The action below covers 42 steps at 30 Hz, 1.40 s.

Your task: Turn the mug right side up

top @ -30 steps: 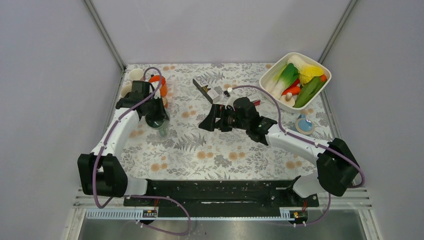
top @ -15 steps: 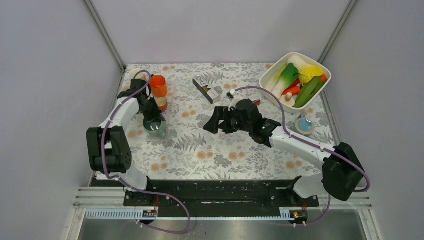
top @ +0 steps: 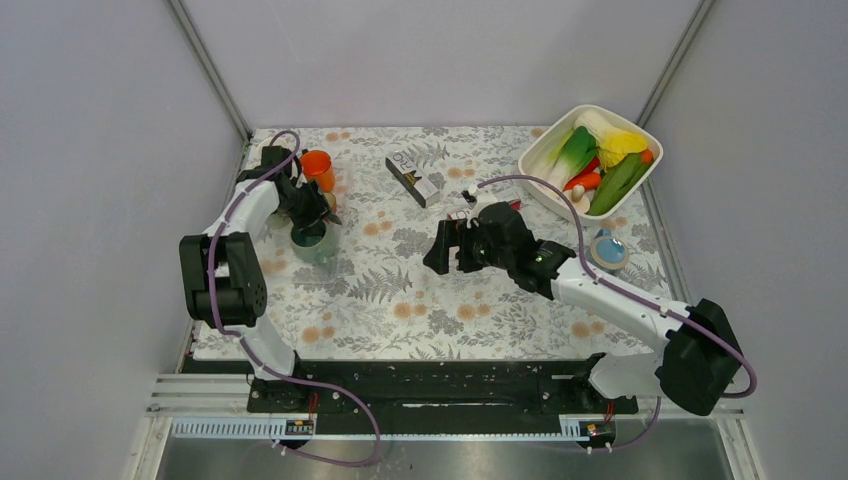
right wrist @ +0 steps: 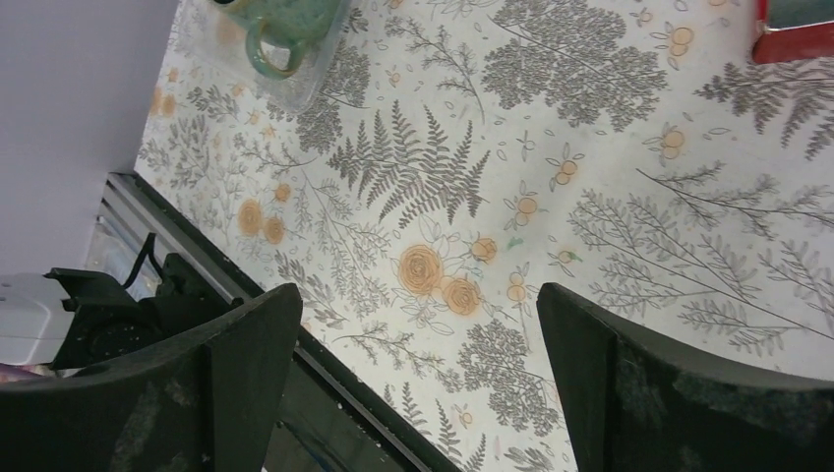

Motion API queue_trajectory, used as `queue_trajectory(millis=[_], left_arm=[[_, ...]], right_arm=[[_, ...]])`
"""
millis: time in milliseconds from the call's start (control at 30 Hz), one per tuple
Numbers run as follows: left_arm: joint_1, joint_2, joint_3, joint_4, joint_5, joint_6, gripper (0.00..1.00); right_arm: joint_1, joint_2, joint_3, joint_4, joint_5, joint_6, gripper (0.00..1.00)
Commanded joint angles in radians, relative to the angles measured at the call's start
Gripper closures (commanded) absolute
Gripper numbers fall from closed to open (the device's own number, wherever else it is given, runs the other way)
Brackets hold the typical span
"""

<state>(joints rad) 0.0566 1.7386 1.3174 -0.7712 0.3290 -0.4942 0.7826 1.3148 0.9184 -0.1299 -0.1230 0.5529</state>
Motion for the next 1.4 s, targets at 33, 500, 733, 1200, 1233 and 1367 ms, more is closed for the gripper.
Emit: queue_trajectory(millis=[33,500,733,1200,1233,1367], left_arm=[[0.013,-0.049,0.049,0.015,0.037,0.007,0.41],[0.006,-0.379,-0.040,0.098,0.263,0.188,0.13],[-0.048,-0.465,-0.104,0.091,0.211,0.421,0.09],[-0.040,-0.579,-0.154,0.011,0.144,0.677,0.07],[-0.038,-0.580,-0.156,0.010,0.144,0.678,0.07],[-0.035,-0.570,-0.143,-0.006,0.153,0.675,0.07]], right_arm=[[-0.009,-0.107,0.043,-0.165,0.164,-0.146,0.01],[-0.514,-0.302,-0.018,-0.557,0.584,-0.216,0.01],[-0.751,-0.155,0.059,-0.511,0.645,-0.266,0.01],[-0.891,0.011,0.038,-0.483,0.245,-0.257,0.11],[-0.886,0.010,0.030,-0.482,0.218,-0.245,0.12],[-0.806,-0.027,-0.009,-0.475,0.171,-0.221,0.14]])
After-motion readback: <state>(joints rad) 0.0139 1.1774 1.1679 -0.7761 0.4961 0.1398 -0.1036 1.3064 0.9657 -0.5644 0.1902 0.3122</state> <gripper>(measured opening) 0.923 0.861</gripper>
